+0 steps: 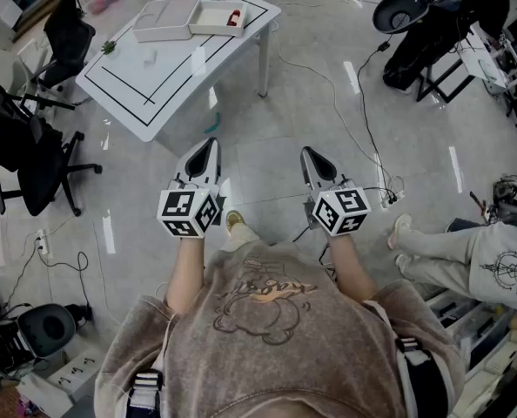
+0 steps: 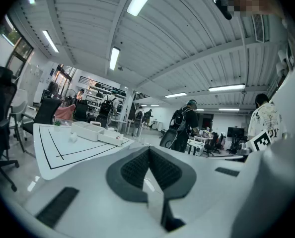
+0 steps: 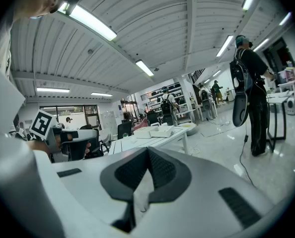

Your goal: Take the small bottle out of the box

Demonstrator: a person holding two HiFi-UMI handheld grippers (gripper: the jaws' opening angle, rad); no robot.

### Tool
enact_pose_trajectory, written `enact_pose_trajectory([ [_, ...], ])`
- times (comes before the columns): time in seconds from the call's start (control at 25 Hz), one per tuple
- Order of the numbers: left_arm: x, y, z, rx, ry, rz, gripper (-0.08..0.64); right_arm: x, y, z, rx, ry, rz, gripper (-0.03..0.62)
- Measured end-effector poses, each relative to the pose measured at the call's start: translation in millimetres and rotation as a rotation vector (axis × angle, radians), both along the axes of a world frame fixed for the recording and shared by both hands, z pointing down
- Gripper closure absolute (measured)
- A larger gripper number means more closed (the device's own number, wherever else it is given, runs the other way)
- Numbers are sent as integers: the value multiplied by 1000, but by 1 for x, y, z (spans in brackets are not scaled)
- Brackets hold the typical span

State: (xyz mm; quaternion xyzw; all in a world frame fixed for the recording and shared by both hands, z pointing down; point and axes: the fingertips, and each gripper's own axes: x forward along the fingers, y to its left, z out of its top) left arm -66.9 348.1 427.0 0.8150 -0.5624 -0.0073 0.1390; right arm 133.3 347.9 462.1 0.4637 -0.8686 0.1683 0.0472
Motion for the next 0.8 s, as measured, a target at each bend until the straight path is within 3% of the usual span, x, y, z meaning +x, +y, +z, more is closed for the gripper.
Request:
enact_pose_trajectory([
  [0.52,-24,-41,4,-4,39,35,552,-44,-30,-1,22,-34,-34,595],
  [0.8,-39,-80,8,12,38,118,552,-61,-48,5,23,-28,36,595],
])
